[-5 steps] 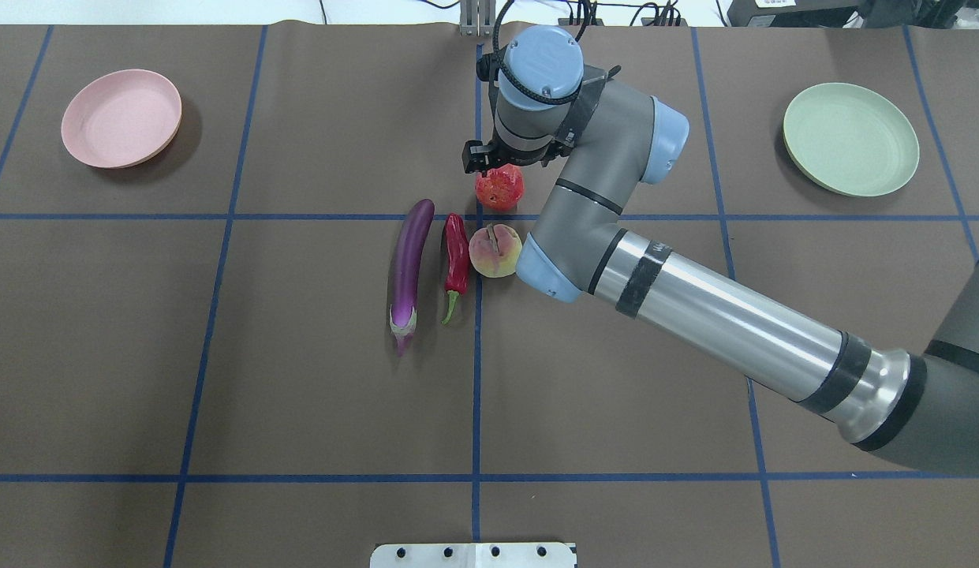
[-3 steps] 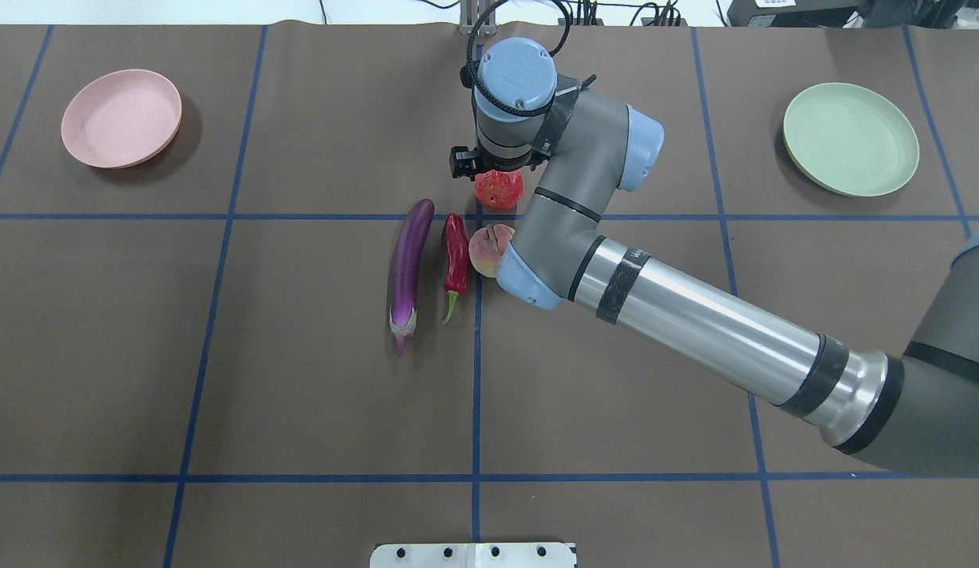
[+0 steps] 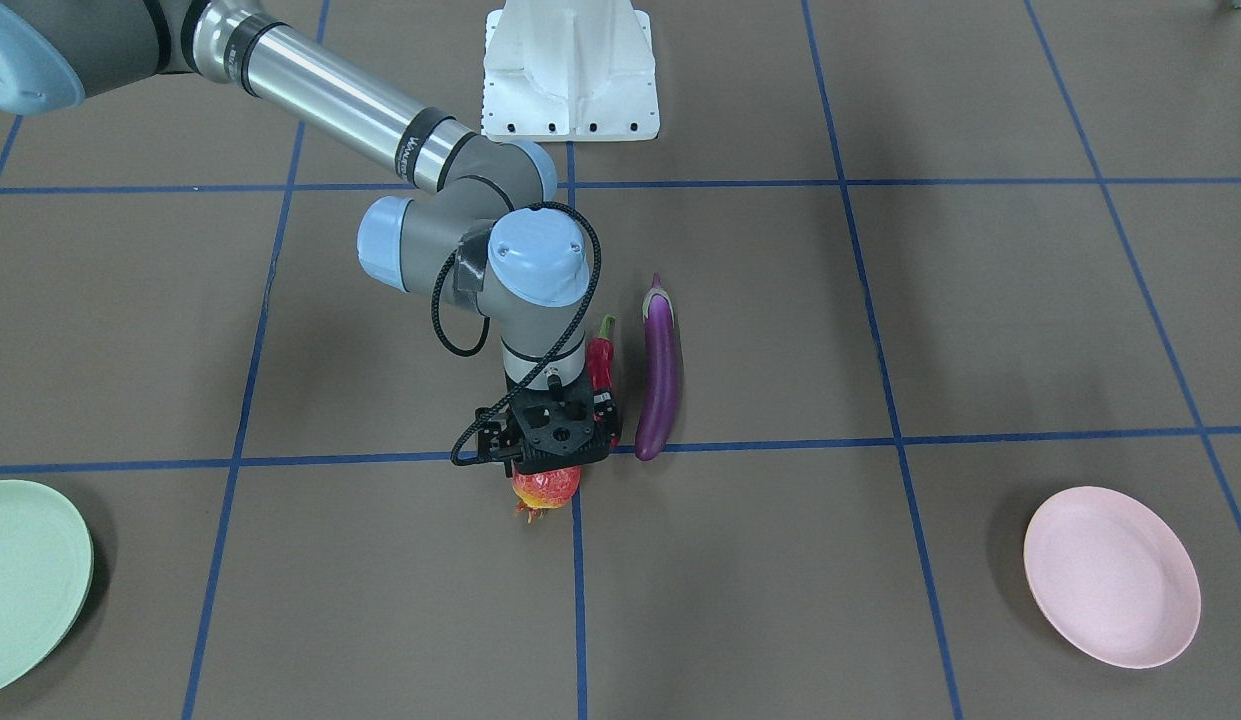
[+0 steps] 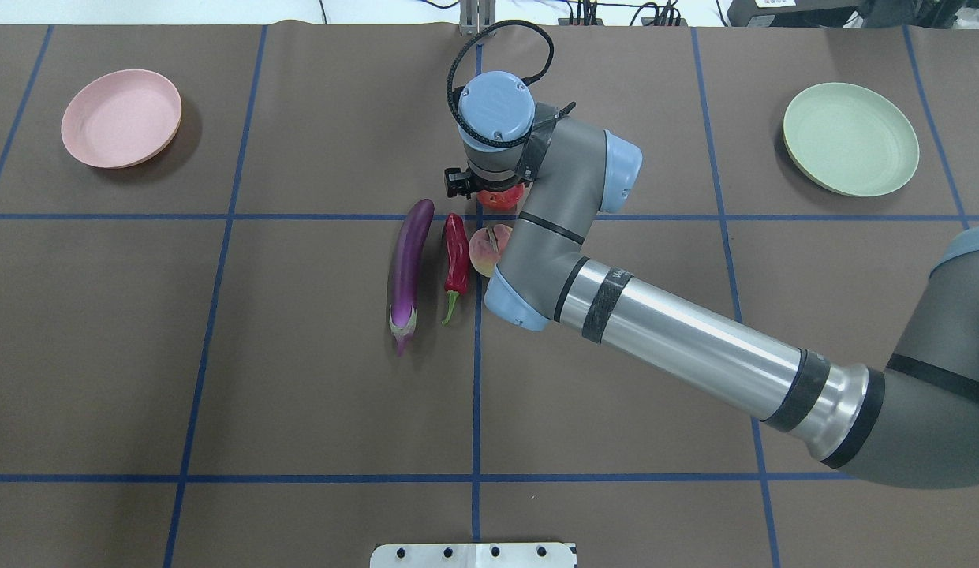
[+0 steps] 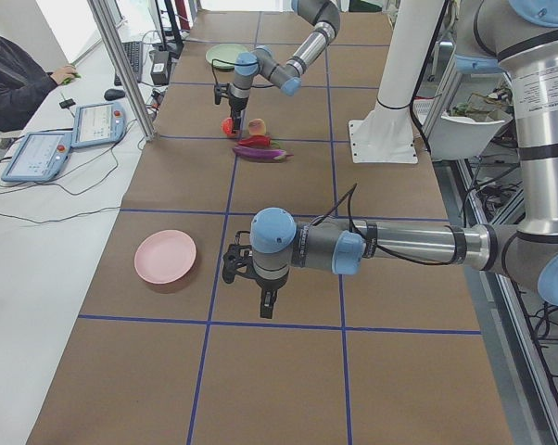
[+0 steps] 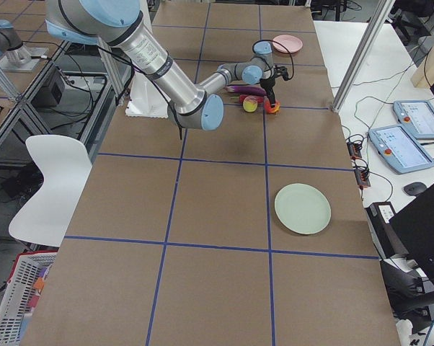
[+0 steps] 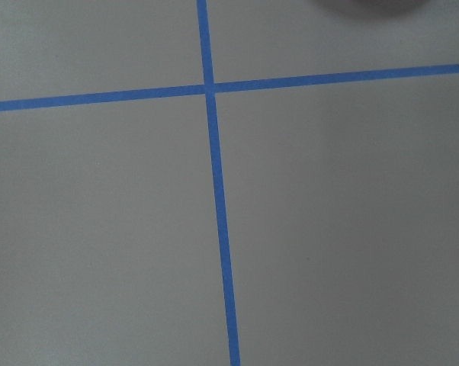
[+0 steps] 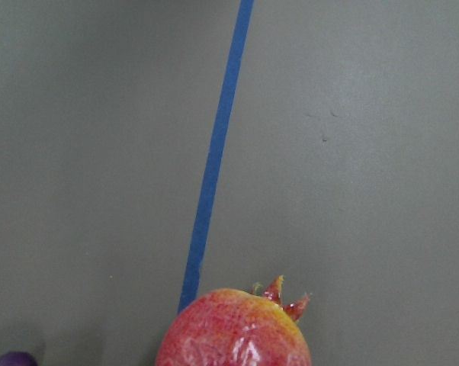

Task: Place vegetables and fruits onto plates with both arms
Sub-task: 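Lower the right gripper and grasp the red pomegranate, then carry the pomegranate to the green plate and release it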

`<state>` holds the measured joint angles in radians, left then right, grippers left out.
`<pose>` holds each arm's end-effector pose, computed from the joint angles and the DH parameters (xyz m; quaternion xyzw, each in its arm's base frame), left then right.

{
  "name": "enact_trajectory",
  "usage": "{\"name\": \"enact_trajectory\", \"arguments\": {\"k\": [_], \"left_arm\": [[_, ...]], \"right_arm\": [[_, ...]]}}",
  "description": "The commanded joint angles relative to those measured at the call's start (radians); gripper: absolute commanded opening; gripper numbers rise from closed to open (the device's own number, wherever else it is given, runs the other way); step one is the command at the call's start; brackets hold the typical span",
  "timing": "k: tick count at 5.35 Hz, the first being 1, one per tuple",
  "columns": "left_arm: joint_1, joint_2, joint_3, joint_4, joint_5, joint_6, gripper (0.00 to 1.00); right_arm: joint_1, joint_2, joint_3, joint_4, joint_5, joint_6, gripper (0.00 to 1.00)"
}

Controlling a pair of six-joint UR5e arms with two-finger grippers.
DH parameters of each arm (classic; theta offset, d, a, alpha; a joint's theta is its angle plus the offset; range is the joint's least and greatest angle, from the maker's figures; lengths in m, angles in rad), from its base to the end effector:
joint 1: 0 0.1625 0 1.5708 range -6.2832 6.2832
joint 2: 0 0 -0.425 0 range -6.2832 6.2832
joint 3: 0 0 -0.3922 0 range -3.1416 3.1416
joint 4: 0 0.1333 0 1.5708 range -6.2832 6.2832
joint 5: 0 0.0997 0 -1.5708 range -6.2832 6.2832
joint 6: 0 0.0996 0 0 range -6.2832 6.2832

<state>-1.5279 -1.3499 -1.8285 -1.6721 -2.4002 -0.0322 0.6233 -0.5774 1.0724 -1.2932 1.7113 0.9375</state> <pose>-0.0423 -0.4090 0.6156 0.0480 0.4040 0.0327 0.9129 -0.6136 -0.5881 0.2092 0.1683 -0.3423 -0.0311 0.9239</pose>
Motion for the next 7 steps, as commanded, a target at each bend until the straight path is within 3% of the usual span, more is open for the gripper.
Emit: {"name": "enact_trajectory", "arguments": {"k": [1,2,3,5,7], "left_arm": [[0.0,0.0,0.002,0.0,0.001,0.002,1.0],[0.0,0.0,0.0,-0.001,0.001,0.002,1.0],[0.0,-0.002,0.0,-0.001,0.001,0.002,1.0],[0.0,-0.003,-0.002,-0.003,0.001,0.002,1.0],[0.0,-0.011,-0.003,-0.005,0.0,0.002,1.0]], "right_arm": [[0.006,-0.002,0.003,-0.001,-0.002,-0.018,0.01],[0.05,-0.009,0.021,-0.003,0.01,-0.099,0.0],[0.147,-0.027,0.036,-0.002,0.122,-0.168,0.0],[0.415,-0.228,0.127,0.012,0.369,-0.532,0.0],[0.666,-0.445,0.11,0.015,0.578,-0.98,0.0]]}}
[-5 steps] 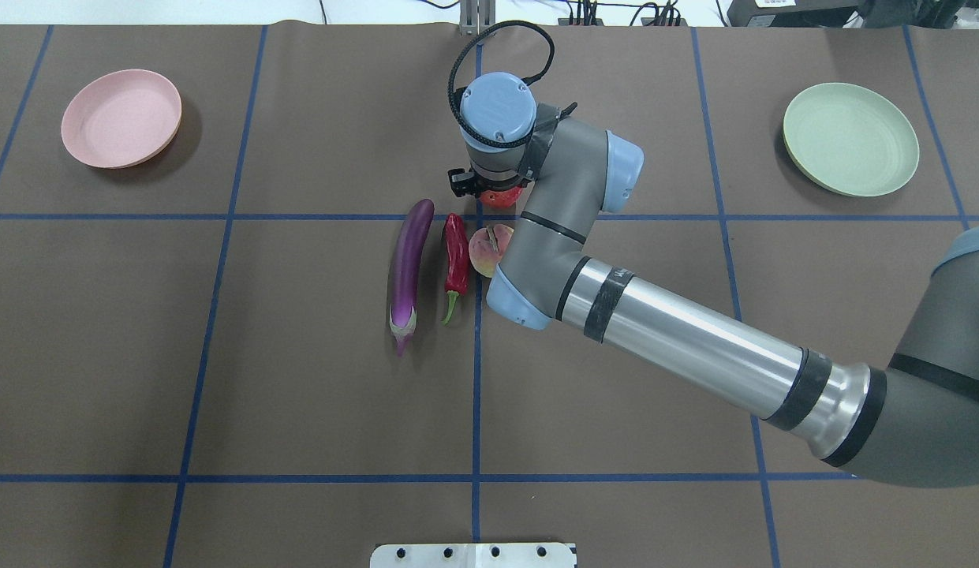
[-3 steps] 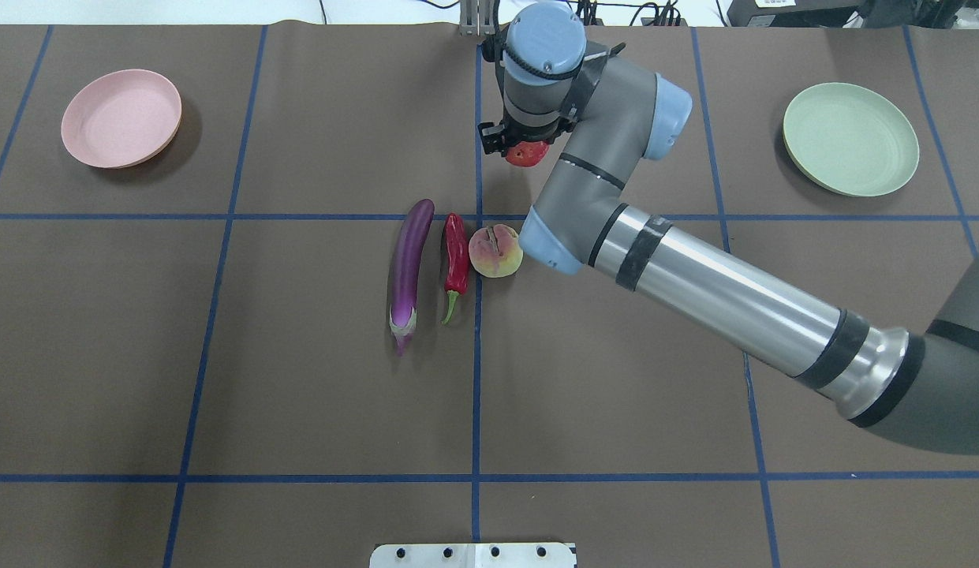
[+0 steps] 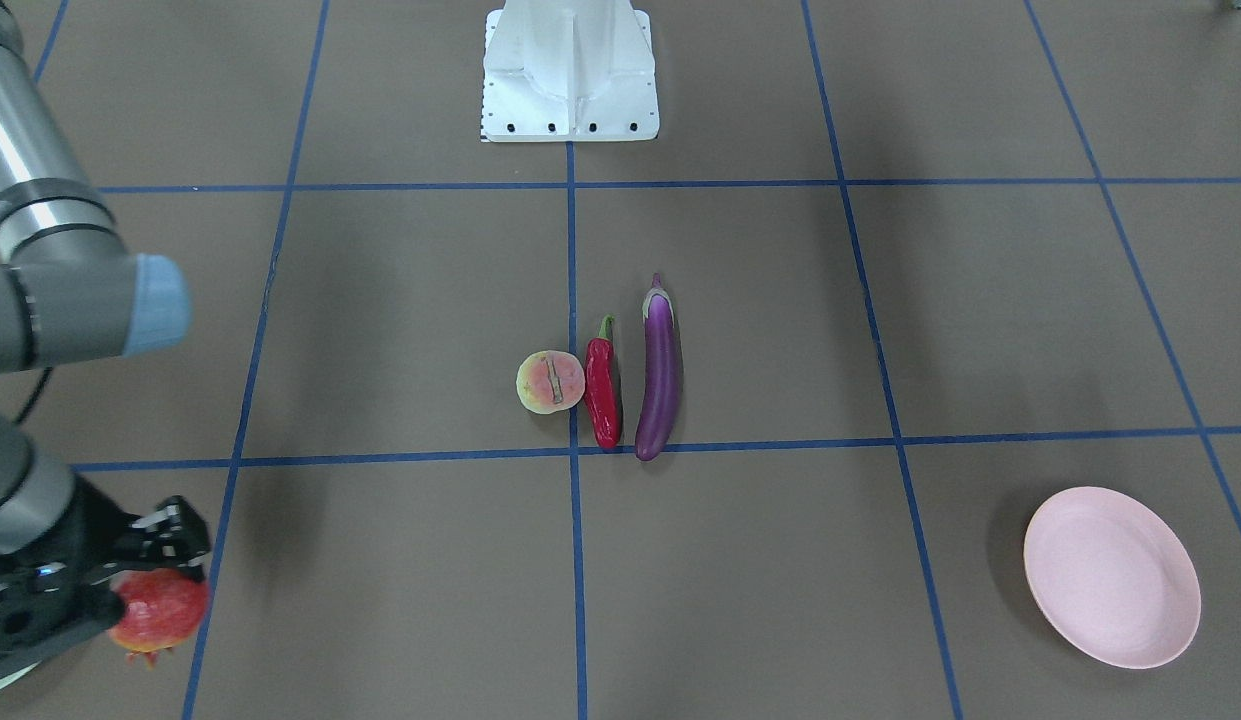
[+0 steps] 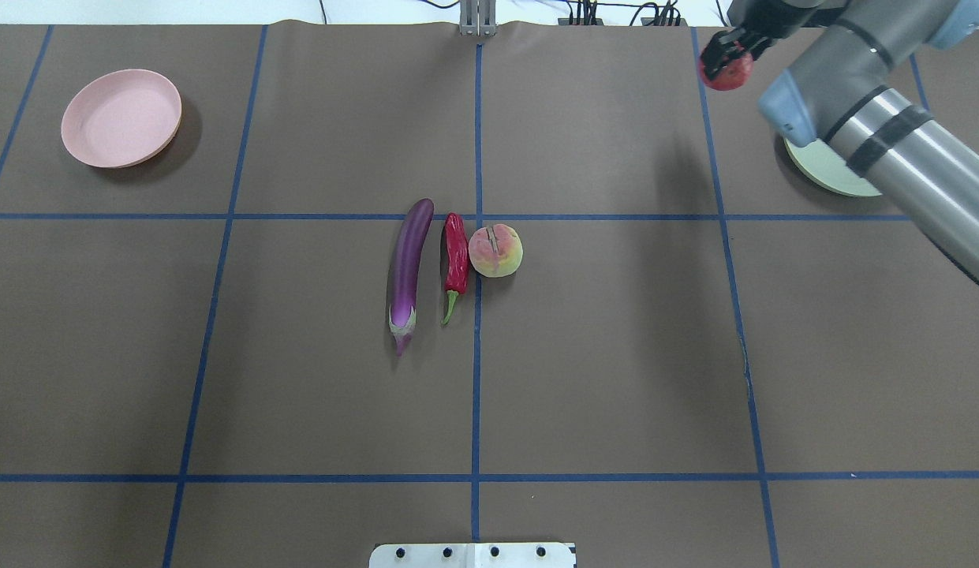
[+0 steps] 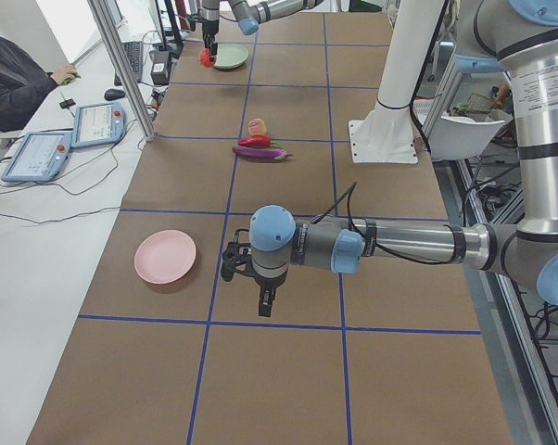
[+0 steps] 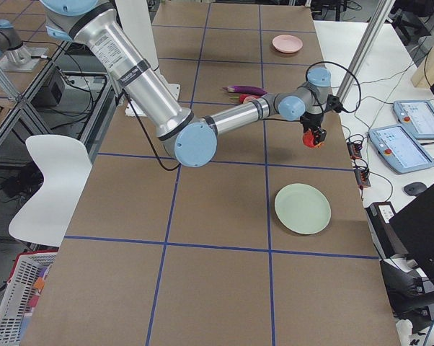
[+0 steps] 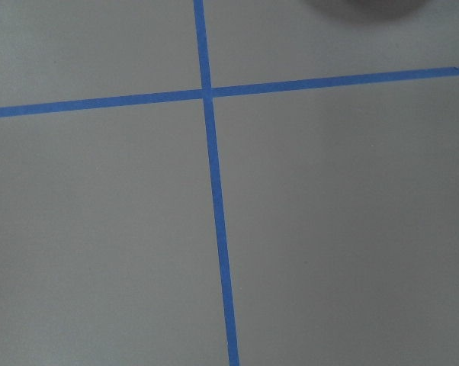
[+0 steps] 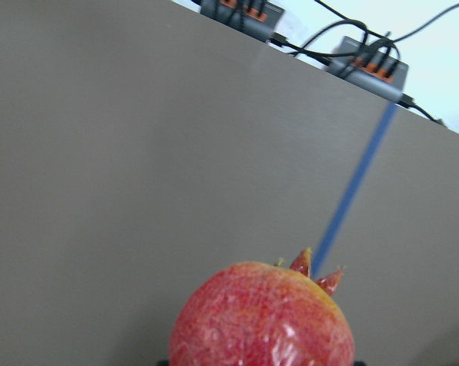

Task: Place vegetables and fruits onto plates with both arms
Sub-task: 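Carry the pomegranate to the green plate and release it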

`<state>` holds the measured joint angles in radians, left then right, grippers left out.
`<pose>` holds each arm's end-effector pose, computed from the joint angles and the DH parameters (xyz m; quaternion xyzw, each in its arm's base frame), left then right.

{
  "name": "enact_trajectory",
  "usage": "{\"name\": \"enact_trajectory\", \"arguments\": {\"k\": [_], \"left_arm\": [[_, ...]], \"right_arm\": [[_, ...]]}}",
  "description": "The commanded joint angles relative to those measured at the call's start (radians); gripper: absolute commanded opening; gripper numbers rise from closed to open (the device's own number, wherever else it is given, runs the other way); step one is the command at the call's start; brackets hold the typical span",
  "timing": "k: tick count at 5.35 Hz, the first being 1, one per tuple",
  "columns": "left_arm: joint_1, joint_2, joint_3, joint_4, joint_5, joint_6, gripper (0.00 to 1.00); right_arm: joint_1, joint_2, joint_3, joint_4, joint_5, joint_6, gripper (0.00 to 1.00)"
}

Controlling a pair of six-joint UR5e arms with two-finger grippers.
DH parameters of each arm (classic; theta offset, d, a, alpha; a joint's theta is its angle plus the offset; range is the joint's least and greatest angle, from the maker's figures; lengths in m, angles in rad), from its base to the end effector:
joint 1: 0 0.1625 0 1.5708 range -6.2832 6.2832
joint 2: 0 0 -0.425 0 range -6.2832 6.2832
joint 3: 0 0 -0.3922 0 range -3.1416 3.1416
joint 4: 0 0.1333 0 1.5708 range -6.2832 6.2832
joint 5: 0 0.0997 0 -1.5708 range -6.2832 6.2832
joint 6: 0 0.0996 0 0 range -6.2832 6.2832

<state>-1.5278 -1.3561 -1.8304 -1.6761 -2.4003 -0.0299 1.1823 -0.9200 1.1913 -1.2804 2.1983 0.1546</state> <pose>-0.0422 -0.4121 0.6117 0.0540 0.4041 0.0362 0.9124 -0.2196 -0.7342 0.4107 0.1744 -0.3564 -0.1916 0.8977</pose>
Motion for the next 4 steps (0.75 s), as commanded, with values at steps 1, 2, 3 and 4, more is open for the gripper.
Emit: {"name": "enact_trajectory", "arguments": {"k": [1,2,3,4], "left_arm": [[0.0,-0.011,-0.001,0.001,0.001,0.001,1.0],[0.0,-0.011,-0.001,0.001,0.0,0.001,1.0],[0.0,-0.011,-0.001,0.001,0.0,-0.001,1.0],[0.0,-0.011,-0.001,0.001,0.0,-0.001,1.0]], "right_arm": [[0.126,-0.171,-0.015,0.004,0.113,-0.243,0.0],[0.126,-0.212,-0.041,0.075,0.113,-0.239,0.46],[0.126,-0.212,-0.073,0.129,0.112,-0.225,0.99],[0.126,-0.208,-0.065,0.134,0.115,-0.102,1.0]]}}
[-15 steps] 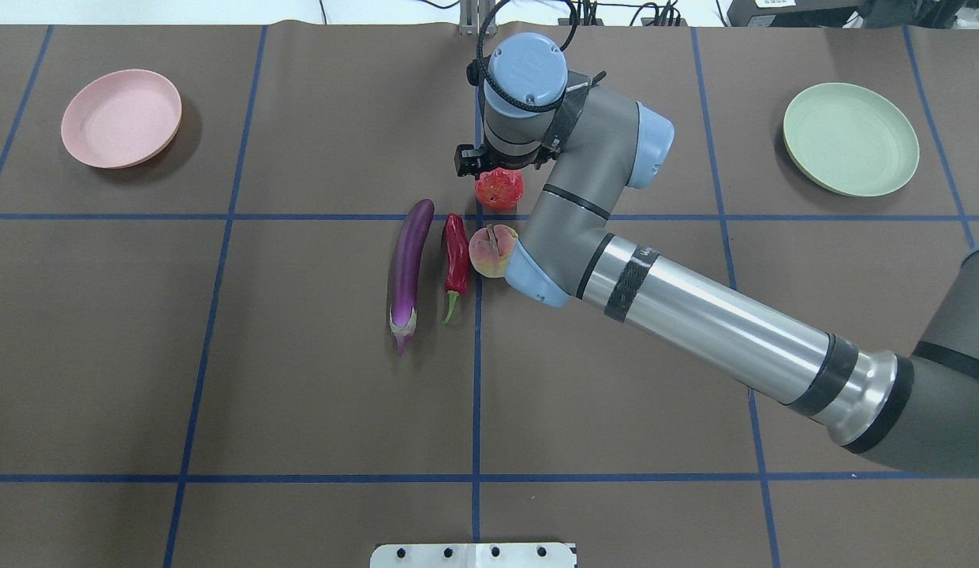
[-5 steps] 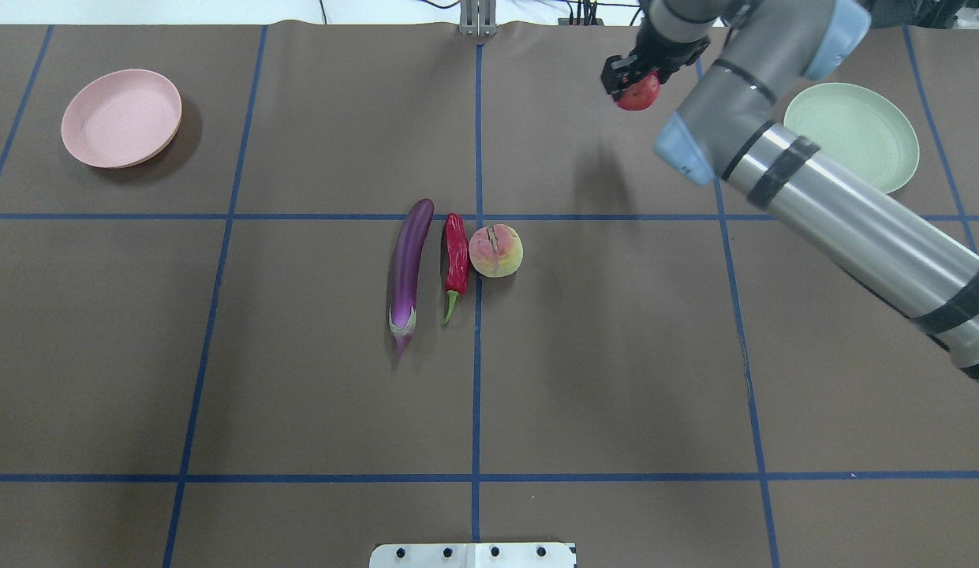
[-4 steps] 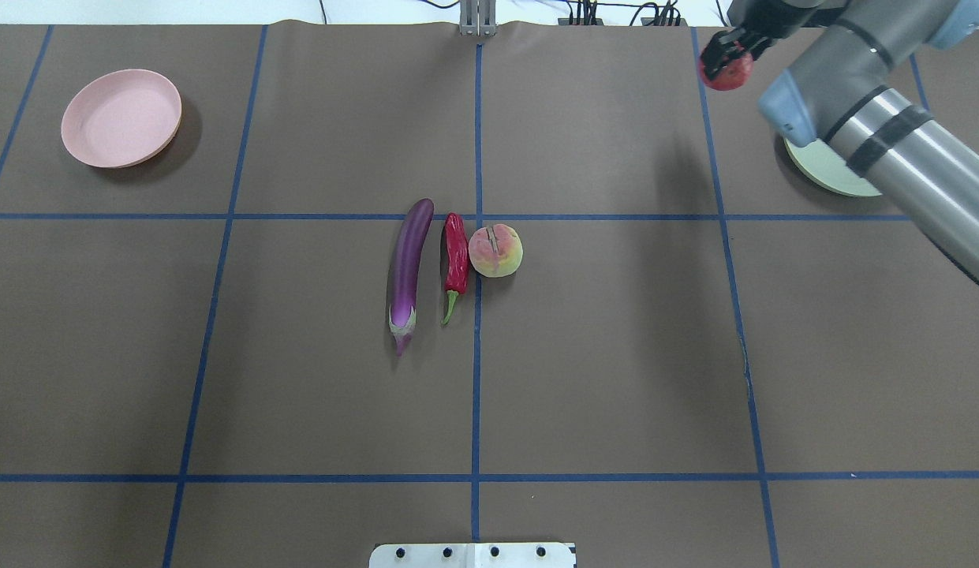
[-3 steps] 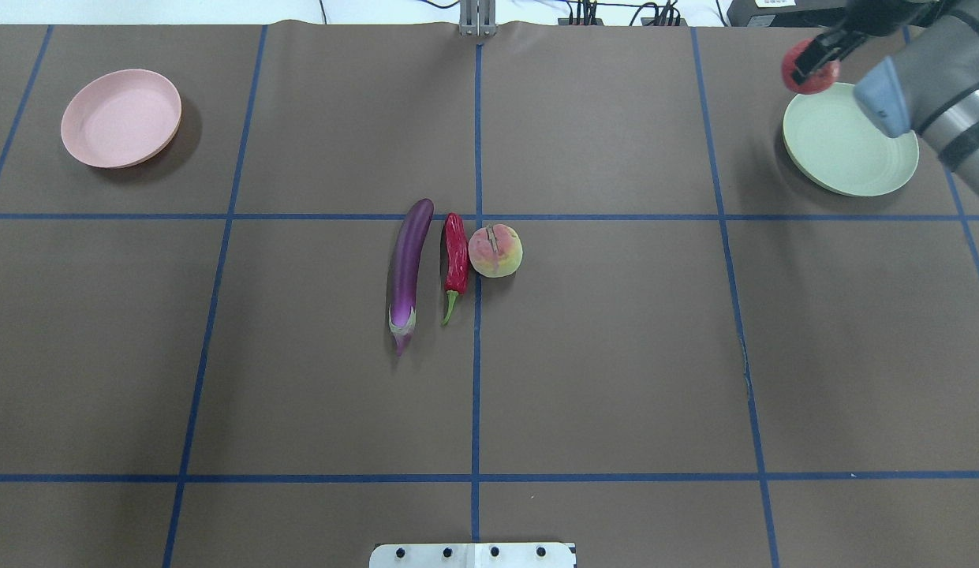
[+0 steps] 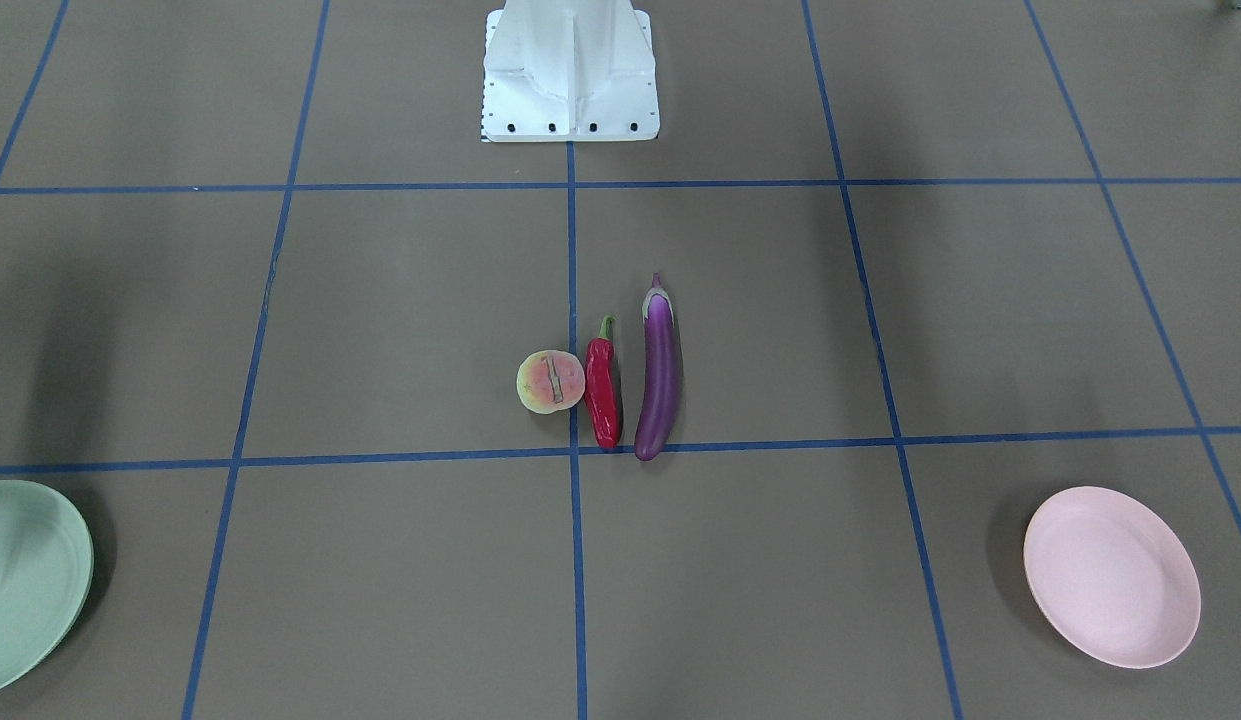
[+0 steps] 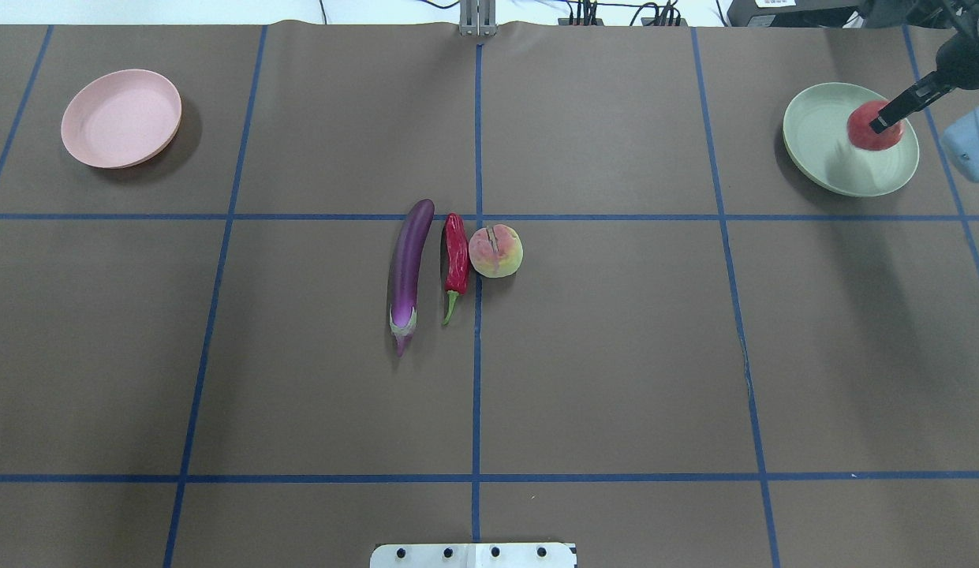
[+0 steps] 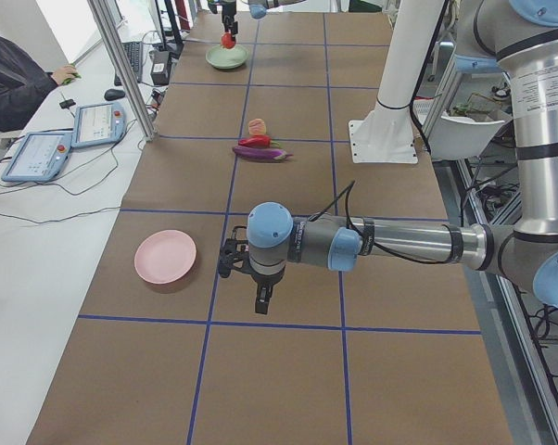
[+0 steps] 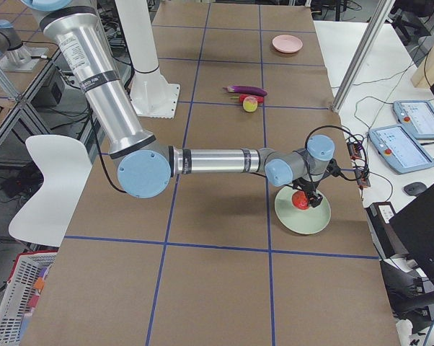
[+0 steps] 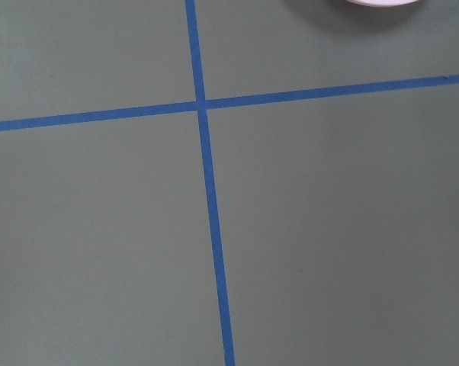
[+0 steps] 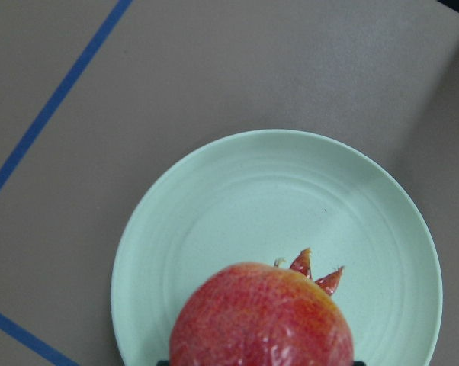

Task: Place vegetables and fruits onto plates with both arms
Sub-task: 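Carry the pomegranate to the green plate and release it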

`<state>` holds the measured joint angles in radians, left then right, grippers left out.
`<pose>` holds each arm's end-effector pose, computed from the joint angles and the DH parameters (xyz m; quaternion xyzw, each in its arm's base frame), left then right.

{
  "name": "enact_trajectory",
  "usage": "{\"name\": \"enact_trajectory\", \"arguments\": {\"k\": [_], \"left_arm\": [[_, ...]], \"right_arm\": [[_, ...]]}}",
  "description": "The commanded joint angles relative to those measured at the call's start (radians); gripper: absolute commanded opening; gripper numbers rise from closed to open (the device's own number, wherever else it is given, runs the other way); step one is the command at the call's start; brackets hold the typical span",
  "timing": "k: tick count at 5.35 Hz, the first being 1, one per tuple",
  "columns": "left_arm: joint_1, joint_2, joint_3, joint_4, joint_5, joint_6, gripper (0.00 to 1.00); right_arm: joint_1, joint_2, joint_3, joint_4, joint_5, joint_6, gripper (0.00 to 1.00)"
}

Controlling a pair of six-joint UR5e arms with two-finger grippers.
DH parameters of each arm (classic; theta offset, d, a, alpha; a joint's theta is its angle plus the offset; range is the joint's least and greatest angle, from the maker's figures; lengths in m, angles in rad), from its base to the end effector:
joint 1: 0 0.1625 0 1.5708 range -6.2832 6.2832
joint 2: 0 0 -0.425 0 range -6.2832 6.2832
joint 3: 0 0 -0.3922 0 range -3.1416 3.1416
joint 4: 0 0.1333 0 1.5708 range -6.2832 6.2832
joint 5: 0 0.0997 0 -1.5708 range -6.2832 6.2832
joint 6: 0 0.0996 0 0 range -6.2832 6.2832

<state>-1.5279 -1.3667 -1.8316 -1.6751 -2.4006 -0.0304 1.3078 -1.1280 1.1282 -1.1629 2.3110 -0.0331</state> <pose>-0.0420 -0.4168 0.6068 0.0588 0.4042 0.0381 0.9120 -0.1168 -0.6883 0.5744 0.1470 -0.3735 -0.2072 0.8922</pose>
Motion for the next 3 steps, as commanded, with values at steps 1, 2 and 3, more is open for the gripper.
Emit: {"name": "enact_trajectory", "arguments": {"k": [1,2,3], "left_arm": [[0.0,0.0,0.0,0.0,0.0,0.0,1.0],[0.0,0.0,-0.001,0.0,-0.002,0.0,1.0],[0.0,0.0,0.0,-0.001,-0.002,0.0,1.0]], "right_arm": [[-0.007,0.007,0.052,0.035,0.002,0.193,0.99],[-0.065,0.007,0.202,0.025,0.001,0.346,0.99],[-0.172,0.025,0.308,0.026,-0.033,0.566,0.98]]}}
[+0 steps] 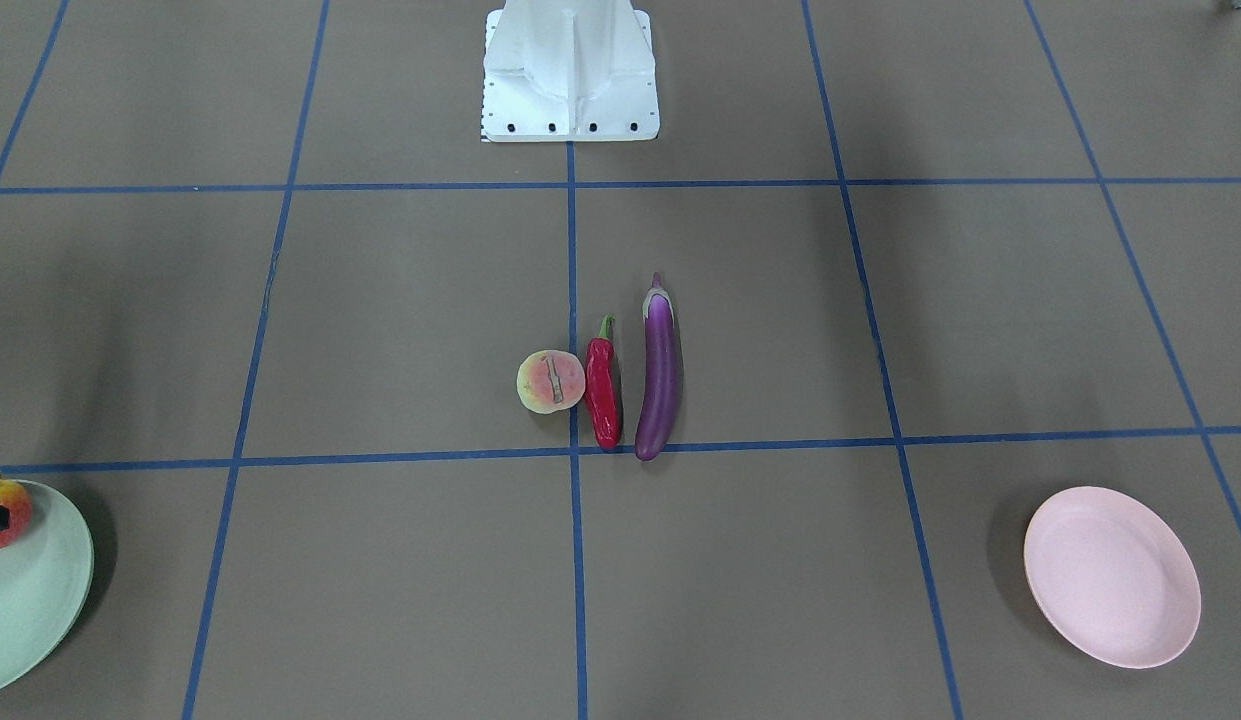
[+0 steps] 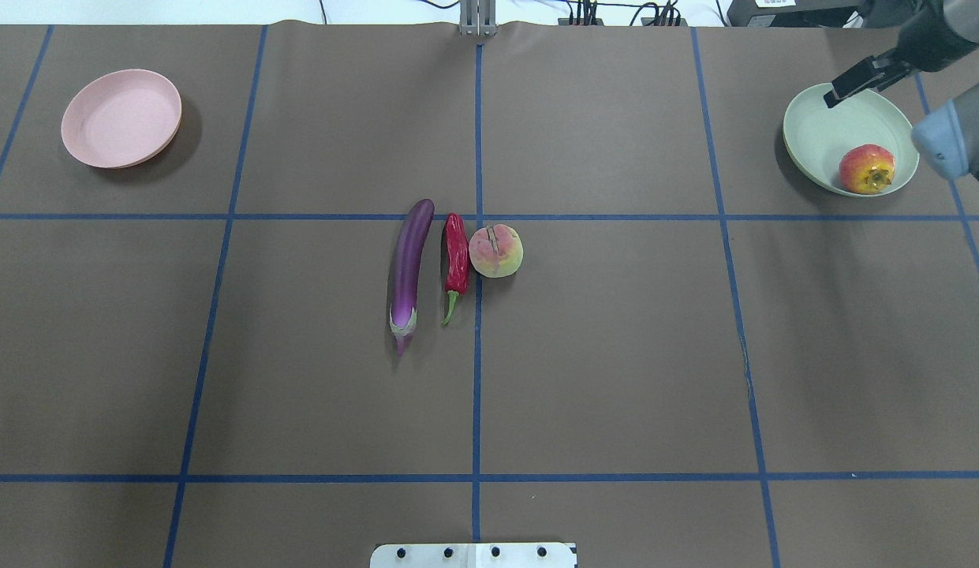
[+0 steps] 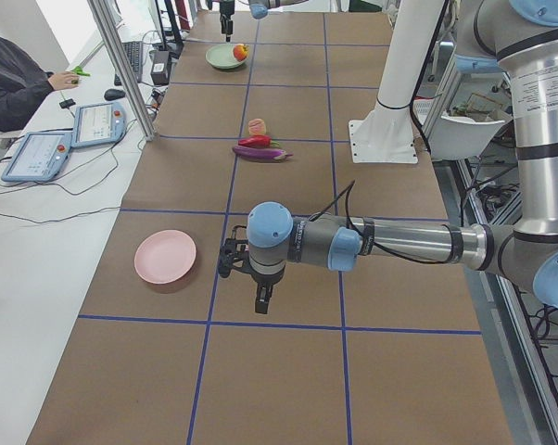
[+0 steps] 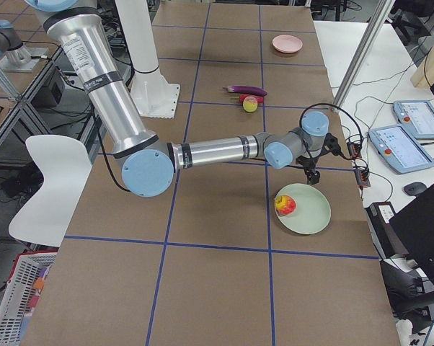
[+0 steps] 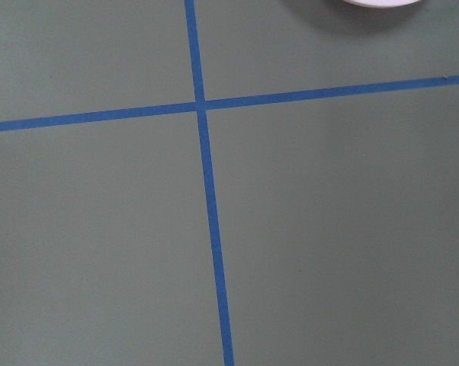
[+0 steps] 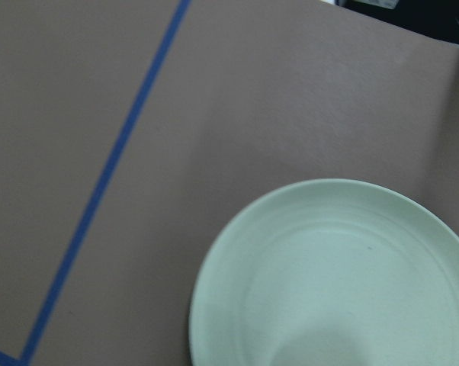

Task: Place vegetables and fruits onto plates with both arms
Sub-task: 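Move the right gripper back and grasp the yellow-pink peach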

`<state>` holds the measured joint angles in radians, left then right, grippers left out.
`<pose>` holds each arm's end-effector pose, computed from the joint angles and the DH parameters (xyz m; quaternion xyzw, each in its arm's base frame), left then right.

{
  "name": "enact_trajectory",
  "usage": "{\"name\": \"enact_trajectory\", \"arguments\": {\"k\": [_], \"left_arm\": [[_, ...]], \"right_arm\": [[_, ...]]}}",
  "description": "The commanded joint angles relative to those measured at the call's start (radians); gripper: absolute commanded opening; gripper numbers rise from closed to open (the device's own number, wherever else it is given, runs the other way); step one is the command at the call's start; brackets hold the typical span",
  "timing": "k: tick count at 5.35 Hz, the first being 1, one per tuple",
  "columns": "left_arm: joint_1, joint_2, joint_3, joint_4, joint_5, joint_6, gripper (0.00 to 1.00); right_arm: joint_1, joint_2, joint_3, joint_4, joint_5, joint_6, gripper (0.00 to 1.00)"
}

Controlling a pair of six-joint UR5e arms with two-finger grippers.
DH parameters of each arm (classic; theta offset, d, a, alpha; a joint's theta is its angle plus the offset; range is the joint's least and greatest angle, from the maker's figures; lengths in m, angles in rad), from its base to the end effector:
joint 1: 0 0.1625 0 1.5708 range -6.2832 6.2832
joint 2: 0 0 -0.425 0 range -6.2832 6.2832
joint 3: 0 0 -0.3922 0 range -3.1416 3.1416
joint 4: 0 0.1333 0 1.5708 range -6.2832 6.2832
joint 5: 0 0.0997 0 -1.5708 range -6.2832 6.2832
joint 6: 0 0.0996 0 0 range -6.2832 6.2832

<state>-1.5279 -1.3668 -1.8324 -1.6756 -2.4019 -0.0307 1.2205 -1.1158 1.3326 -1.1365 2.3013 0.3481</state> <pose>-0.0419 -0.4169 0.6062 0.0594 0.4048 0.0383 0.9117 -0.1754 -0.6748 0.4585 0.1649 -0.4202 -0.1152 0.8848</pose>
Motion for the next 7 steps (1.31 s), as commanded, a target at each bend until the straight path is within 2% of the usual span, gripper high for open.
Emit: {"name": "enact_trajectory", "arguments": {"k": [1,2,3,4,5,6,7], "left_arm": [[0.0,0.0,0.002,-0.001,0.0,0.002,1.0],[0.0,0.0,0.002,-0.001,0.0,0.0,1.0],[0.0,0.0,0.004,0.0,0.0,0.0,1.0],[0.0,0.002,0.005,0.0,0.0,0.0,1.0],[0.0,0.003,0.012,-0.001,0.0,-0.002,1.0],[0.0,0.003,0.012,-0.001,0.0,-0.002,1.0],[0.0,0.003,0.012,-0.001,0.0,-0.002,1.0]], "right_arm": [[-0.21,0.027,0.203,-0.029,-0.139,0.339,0.98],[-0.351,0.122,0.285,-0.205,-0.277,0.456,0.98],[-0.513,0.24,0.292,-0.359,-0.451,0.562,0.98],[-0.606,0.328,0.258,-0.414,-0.556,0.641,0.98],[-0.659,0.426,0.135,-0.413,-0.607,0.681,0.98],[-0.683,0.465,0.056,-0.407,-0.652,0.666,0.98],[-0.685,0.452,0.06,-0.407,-0.651,0.654,0.98]]}}
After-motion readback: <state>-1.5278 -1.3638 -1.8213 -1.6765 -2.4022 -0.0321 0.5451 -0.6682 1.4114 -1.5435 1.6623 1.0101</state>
